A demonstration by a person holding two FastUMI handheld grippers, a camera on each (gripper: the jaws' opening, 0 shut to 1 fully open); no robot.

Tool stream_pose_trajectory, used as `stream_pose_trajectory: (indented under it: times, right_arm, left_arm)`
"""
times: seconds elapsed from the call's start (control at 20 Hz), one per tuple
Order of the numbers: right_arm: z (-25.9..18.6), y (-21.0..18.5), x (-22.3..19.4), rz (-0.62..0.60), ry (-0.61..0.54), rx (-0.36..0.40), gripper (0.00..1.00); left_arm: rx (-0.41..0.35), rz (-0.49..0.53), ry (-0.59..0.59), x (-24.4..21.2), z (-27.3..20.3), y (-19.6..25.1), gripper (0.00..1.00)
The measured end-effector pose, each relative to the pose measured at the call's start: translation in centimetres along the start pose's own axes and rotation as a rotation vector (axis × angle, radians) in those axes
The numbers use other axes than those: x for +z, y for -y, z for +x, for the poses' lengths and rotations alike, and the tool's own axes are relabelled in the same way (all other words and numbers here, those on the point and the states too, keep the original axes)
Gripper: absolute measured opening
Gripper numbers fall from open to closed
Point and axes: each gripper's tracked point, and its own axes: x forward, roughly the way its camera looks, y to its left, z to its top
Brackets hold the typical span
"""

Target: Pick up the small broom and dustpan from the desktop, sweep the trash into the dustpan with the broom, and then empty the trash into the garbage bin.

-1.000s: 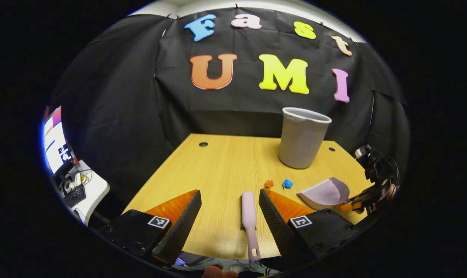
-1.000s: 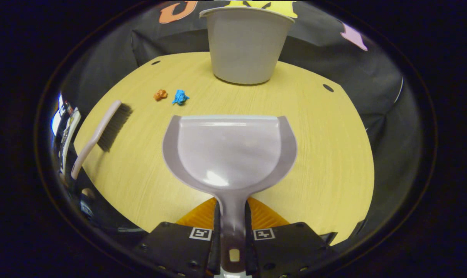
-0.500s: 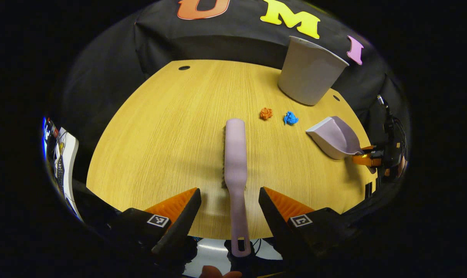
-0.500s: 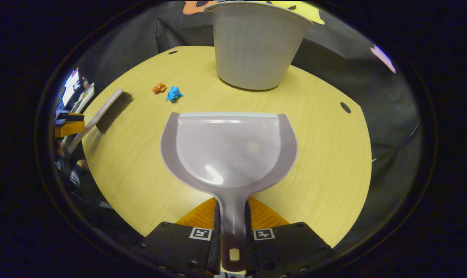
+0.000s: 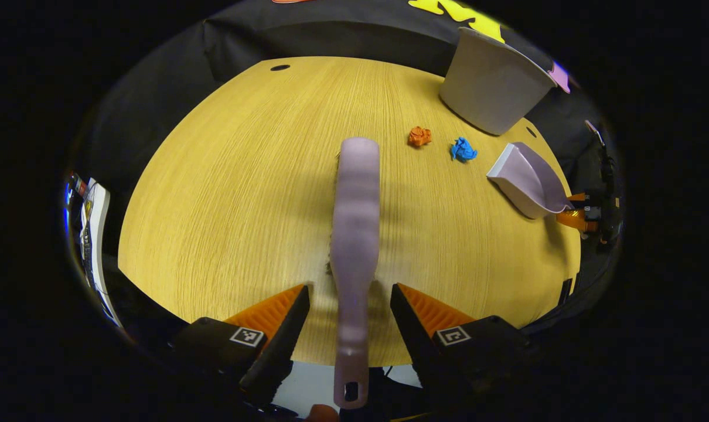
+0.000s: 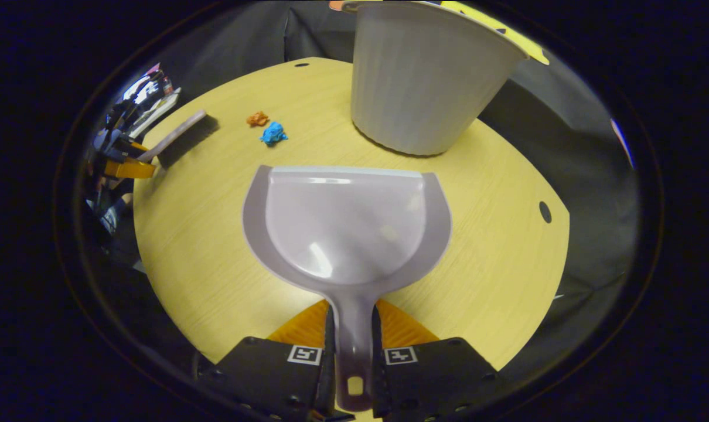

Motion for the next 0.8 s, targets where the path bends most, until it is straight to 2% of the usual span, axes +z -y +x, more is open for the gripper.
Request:
stream_pose_trajectory:
  times: [0.05, 0.4, 0.5, 0.55, 0.6, 0.8]
  right_arm:
    - [0.0, 0.2, 0.3, -0.011, -0.003, 0.006, 0.24]
    - [1.0, 1.2, 1.6, -0.077, -0.005, 0.019, 0.24]
    - [1.0, 1.4, 1.7, -0.121, -0.004, 0.033, 0.24]
    - [1.2, 1.6, 1.8, -0.155, -0.004, 0.045, 0.24]
    - [1.8, 1.5, 1.4, -0.176, -0.013, 0.048, 0.15]
    - [0.7, 2.6, 1.7, -0.238, -0.026, 0.069, 0.15]
  left_arm:
    - [0.012, 0.003, -0.005, 0.0, 0.3, -0.2, 0.86]
    - [0.032, 0.0, -0.026, 0.5, 0.9, -0.3, 0.54]
    - [0.024, -0.006, -0.034, 0.6, 1.2, -0.2, 0.35]
    - [0.018, -0.004, -0.043, 0.8, 1.2, -0.1, 0.31]
    - [0.015, 0.001, -0.048, 0.9, 1.3, -0.3, 0.3]
    - [0.024, 0.01, -0.057, 2.7, 1.6, -1.4, 0.27]
